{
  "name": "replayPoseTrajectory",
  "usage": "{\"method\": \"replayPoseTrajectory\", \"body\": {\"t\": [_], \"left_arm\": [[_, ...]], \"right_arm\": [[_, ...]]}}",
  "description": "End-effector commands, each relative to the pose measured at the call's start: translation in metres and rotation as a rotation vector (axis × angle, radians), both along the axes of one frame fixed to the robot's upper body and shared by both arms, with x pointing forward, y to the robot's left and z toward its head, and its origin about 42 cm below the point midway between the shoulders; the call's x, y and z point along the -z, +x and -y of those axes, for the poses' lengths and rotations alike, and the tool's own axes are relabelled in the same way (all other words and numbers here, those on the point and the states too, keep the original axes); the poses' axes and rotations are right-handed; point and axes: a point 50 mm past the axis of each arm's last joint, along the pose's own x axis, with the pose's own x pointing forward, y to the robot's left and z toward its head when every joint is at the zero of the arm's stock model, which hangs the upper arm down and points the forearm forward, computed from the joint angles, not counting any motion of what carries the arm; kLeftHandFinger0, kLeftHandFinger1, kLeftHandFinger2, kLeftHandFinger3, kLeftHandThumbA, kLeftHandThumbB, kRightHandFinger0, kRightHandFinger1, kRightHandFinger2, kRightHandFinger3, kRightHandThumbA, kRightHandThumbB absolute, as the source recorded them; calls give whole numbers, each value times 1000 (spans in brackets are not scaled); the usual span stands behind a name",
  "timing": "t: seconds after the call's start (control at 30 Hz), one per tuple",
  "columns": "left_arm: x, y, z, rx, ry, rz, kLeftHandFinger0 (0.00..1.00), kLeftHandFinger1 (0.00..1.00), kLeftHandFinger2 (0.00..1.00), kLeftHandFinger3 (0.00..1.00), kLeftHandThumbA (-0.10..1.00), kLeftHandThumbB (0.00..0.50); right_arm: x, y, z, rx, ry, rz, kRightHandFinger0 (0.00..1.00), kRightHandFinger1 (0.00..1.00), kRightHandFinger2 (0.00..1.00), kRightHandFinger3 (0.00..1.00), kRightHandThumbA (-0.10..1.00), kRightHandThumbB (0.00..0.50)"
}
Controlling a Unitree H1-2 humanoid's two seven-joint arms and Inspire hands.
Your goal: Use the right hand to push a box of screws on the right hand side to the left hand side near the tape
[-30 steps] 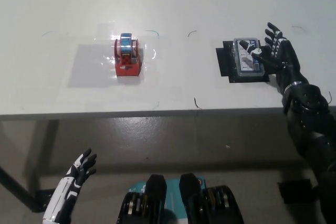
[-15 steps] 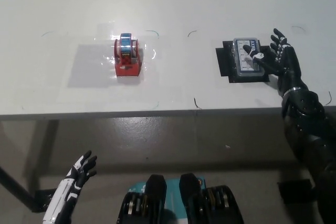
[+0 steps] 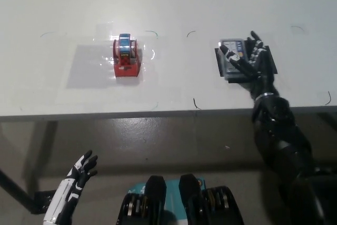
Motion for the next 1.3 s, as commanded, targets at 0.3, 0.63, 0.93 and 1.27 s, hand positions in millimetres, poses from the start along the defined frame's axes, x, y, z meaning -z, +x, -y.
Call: {"method": "replayPoseTrajectory", "body": {"t": [0.3,0.63,0.93,1.27], "left_arm": [[-8,3,1,23,4,60,1000,1000,1000,1000,910,153],[-9,4,0,10,-1,70,1000,1000,1000,1000,897,189],[-11,5,-1,25,-7,76,1000,1000,1000,1000,882,165],[-8,2,-3,27,-1,82,1000,1000,1000,1000,892,169]], "right_arm": [[-35,3,-57,31,269,97,1000,1000,1000,1000,1000,245],[-39,-2,-88,36,433,87,1000,1000,1000,1000,1000,235],[-34,-10,-111,-4,357,48,1000,1000,1000,1000,1000,266],[-25,-22,-139,-58,363,9,1000,1000,1000,1000,1000,275]]}}
